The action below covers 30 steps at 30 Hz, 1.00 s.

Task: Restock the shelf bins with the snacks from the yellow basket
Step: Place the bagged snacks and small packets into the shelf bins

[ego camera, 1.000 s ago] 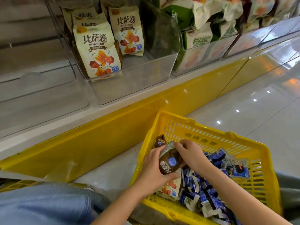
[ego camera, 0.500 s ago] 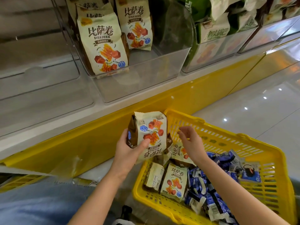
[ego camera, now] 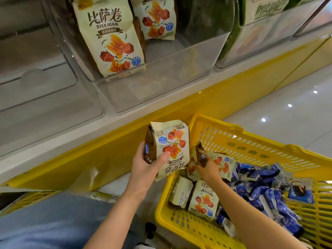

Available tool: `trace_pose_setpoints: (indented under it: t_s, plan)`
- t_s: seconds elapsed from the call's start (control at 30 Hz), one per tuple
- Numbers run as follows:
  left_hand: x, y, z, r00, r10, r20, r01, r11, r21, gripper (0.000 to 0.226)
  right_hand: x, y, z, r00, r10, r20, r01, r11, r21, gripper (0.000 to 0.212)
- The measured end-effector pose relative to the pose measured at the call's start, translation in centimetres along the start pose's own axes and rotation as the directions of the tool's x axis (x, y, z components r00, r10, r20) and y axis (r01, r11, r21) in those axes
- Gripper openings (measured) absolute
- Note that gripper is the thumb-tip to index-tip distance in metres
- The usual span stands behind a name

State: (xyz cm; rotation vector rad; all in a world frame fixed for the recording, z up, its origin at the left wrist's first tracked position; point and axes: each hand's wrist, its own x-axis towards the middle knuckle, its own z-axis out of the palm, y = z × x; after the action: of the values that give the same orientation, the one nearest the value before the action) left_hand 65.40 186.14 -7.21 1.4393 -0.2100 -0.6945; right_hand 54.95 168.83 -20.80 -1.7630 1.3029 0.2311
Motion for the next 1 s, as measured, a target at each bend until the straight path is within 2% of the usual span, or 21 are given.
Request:
trace_pose_setpoints:
  t_s: [0.17, 0.27, 0.37, 0.5, 0.63, 0.73, 0.83, 0.93, 1.0]
  plan:
    - [0.0, -0.4, 0.3, 1.0, -0.017, -0.025, 0.017, 1.0, -0.006, 0.04, -0.7, 1.8, -3.0, 0.993, -0.106, -0.059, 0.103, 0.993, -0.049, 0.012]
    - [-0.3, -0.4, 0.4, 1.0, -0.019, -0.018, 0.019, 1.0, -0.001, 0.045, -1.8, 1.8, -5.2, 0.985, -0.157, -0.073, 0.158, 0.987, 0.009, 0.014]
    - [-0.6, -0.4, 0.6, 1.0, -0.016, -0.022, 0.016, 1.0, -0.003, 0.048, -3.2, 1.2, -7.8, 0.977, -0.196, -0.083, 0.205, 0.971, 0.12, 0.019]
    - [-1.2, -0.3, 1.0, 0.999, -0.007, -0.037, 0.007, 1.0, 0.005, 0.046, -5.9, 0.1, -11.3, 0.965, -0.252, -0.069, 0.261, 0.912, 0.316, 0.01]
    - [-2.1, 0.0, 1.5, 0.998, 0.007, -0.06, -0.005, 1.0, 0.028, 0.041, -9.0, -1.5, -13.5, 0.959, -0.279, -0.041, 0.251, 0.779, 0.575, 0.014]
    - [-2.8, 0.3, 2.2, 0.998, -0.009, -0.064, 0.01, 1.0, 0.02, 0.039, -11.2, -2.0, -14.2, 0.937, -0.339, 0.081, 0.188, 0.688, 0.7, 0.026]
    - [-3.7, 0.8, 3.2, 0.998, -0.061, -0.028, 0.061, 0.998, -0.006, 0.049, -13.2, -2.0, -14.1, 0.887, -0.384, 0.256, 0.129, 0.739, 0.661, 0.048]
    - [-4.5, 1.2, 3.7, 0.994, -0.108, 0.026, 0.107, 0.994, 0.013, 0.069, -14.7, -2.3, -14.4, 0.854, -0.423, 0.305, 0.189, 0.796, 0.574, 0.063]
    - [-5.0, 1.5, 3.8, 0.993, -0.112, 0.045, 0.11, 0.993, 0.036, 0.074, -15.3, -2.7, -14.8, 0.834, -0.445, 0.325, 0.214, 0.805, 0.553, 0.072]
